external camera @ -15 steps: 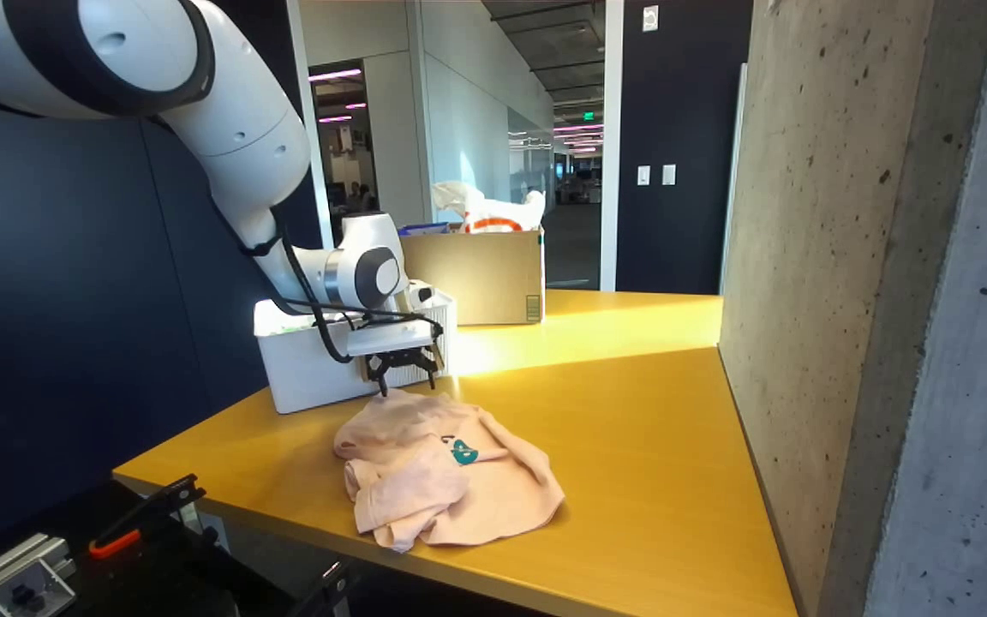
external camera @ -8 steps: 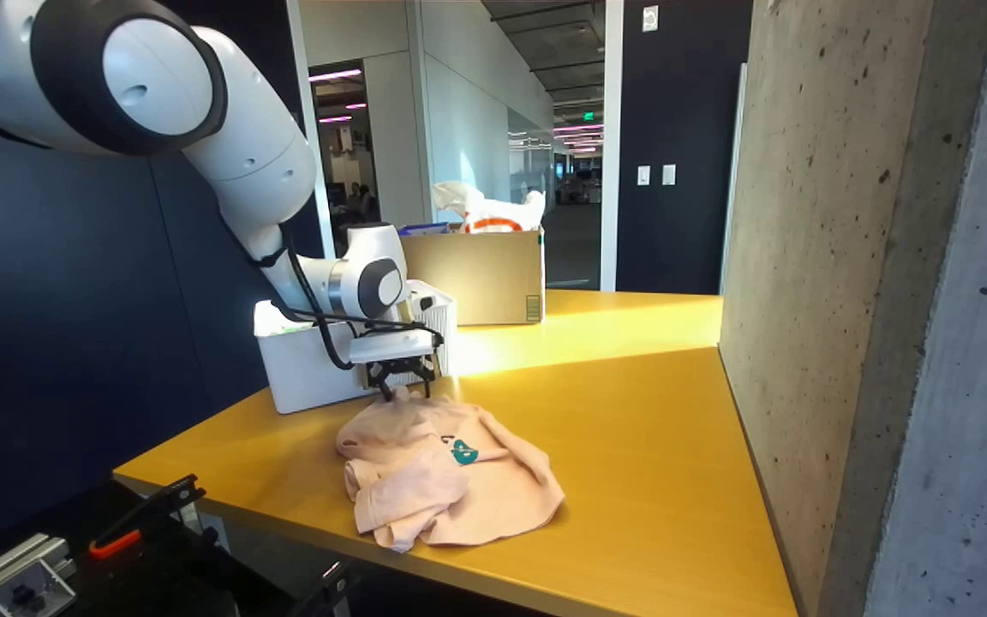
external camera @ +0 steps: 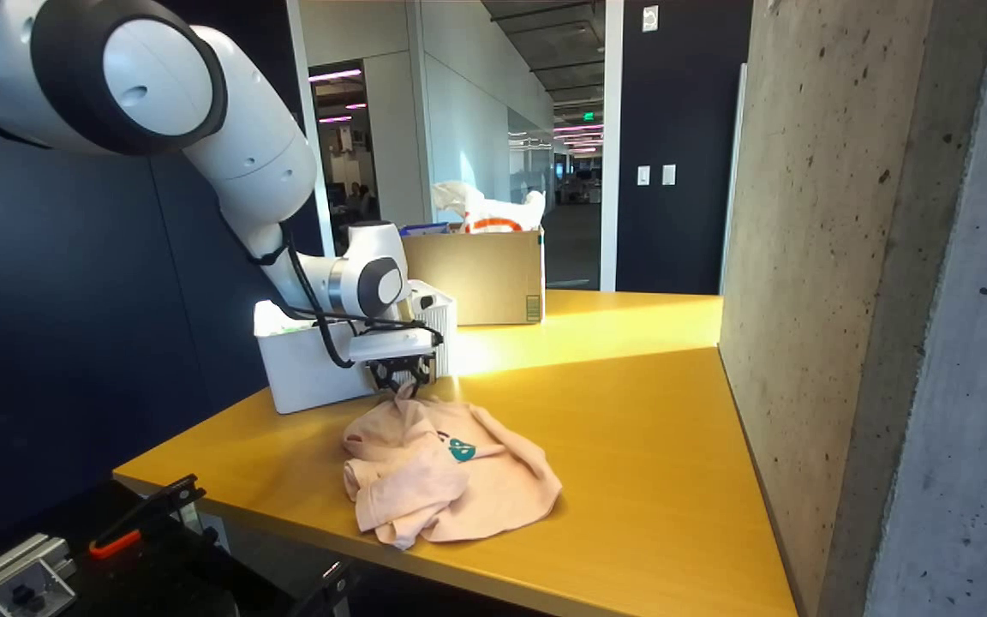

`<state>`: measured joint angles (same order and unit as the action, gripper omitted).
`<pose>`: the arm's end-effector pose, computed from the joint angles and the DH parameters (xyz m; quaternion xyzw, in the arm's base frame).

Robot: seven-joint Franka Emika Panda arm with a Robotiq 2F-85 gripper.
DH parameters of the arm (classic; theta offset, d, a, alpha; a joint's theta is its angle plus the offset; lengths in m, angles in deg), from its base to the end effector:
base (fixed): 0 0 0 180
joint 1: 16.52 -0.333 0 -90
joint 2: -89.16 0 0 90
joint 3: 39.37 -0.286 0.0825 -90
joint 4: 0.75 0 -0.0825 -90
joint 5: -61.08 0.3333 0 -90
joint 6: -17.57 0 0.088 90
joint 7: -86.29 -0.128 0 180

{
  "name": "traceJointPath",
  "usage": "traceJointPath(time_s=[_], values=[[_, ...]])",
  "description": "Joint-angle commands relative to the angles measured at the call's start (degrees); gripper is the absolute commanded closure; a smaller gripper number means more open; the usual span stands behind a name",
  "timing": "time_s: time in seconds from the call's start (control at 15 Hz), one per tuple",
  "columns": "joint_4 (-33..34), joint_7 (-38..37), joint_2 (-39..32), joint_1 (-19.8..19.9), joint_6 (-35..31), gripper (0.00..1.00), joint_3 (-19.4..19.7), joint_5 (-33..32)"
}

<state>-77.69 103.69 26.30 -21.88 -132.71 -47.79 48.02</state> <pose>0.6664 0.1443 0.0842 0.9447 0.3127 0.0985 0.0077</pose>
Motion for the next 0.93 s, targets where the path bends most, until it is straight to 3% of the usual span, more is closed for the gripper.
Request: traceJointPath(time_s=[0.0, 0.27, 0.47, 0.73, 0.87], values=[[-7.68, -0.57, 3.69, 1.12, -4.35, 1.00, 0.06, 1.60], [-16.88, -3.24, 9.34, 3.05, -11.86, 1.00, 0.82, 1.76], [-20.41, -4.83, 14.23, 3.09, -13.12, 1.00, 1.99, 1.41], [-29.04, -9.37, 25.17, 0.81, -12.49, 1.00, 4.50, 1.20], [-35.19, -14.37, 31.13, -1.66, -11.20, 1.00, 8.10, 0.56]])
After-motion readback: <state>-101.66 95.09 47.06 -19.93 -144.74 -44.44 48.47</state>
